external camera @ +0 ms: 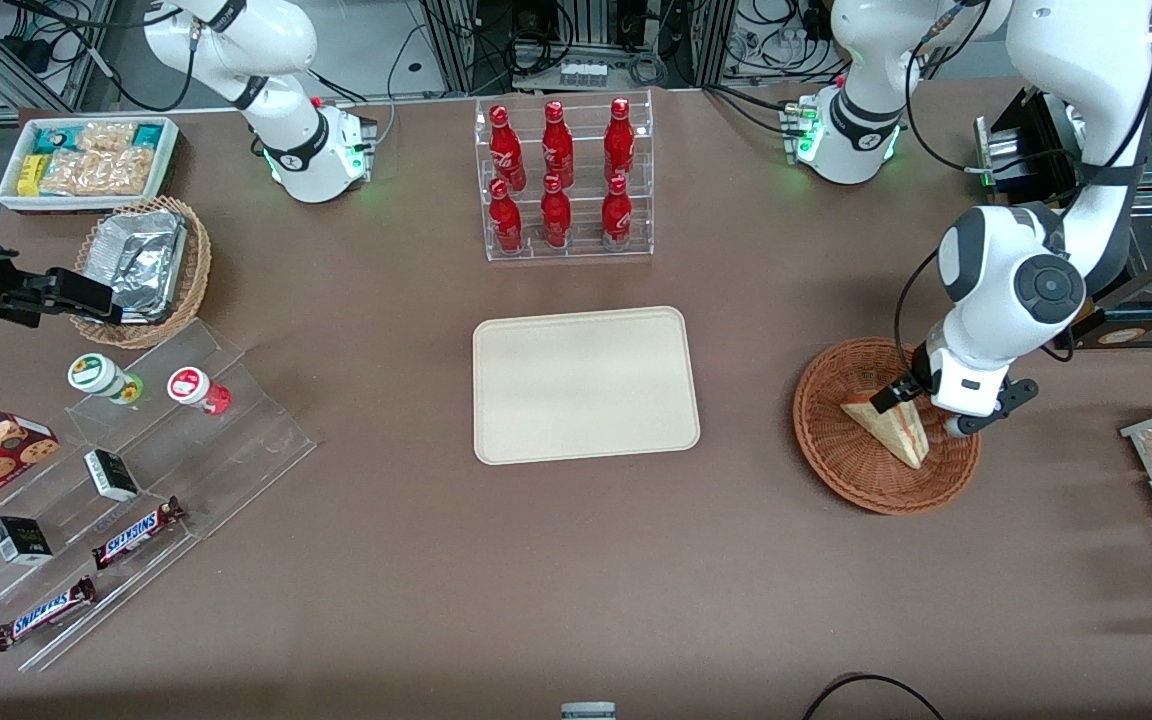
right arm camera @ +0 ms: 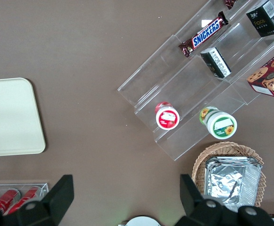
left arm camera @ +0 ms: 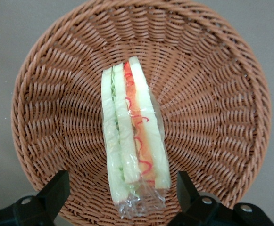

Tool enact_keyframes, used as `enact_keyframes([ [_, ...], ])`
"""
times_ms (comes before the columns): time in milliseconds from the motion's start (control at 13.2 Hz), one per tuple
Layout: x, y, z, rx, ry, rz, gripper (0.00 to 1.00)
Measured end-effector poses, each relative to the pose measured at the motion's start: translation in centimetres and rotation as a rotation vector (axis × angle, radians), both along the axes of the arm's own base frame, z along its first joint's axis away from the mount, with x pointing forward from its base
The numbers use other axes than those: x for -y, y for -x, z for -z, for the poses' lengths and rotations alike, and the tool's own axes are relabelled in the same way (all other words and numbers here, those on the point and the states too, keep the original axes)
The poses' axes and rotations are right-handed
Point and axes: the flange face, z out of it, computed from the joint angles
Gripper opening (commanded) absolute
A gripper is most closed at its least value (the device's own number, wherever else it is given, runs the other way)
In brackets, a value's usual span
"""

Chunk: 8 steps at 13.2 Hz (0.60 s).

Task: Place sandwich from basket to tray
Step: 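Lower the left gripper and close it on the sandwich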

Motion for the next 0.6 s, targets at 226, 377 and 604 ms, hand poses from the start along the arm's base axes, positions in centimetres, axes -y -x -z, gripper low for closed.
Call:
enact_keyframes([
  [226,0.0,0.2,1.4,-0.019,0.002,-0.001,0.94],
  [377,0.0,0.1,1.9,-0.019,0.004,-0.002,0.45],
  [604,0.0,0.0,2.1,-0.016,0.005,-0.022,0.00],
])
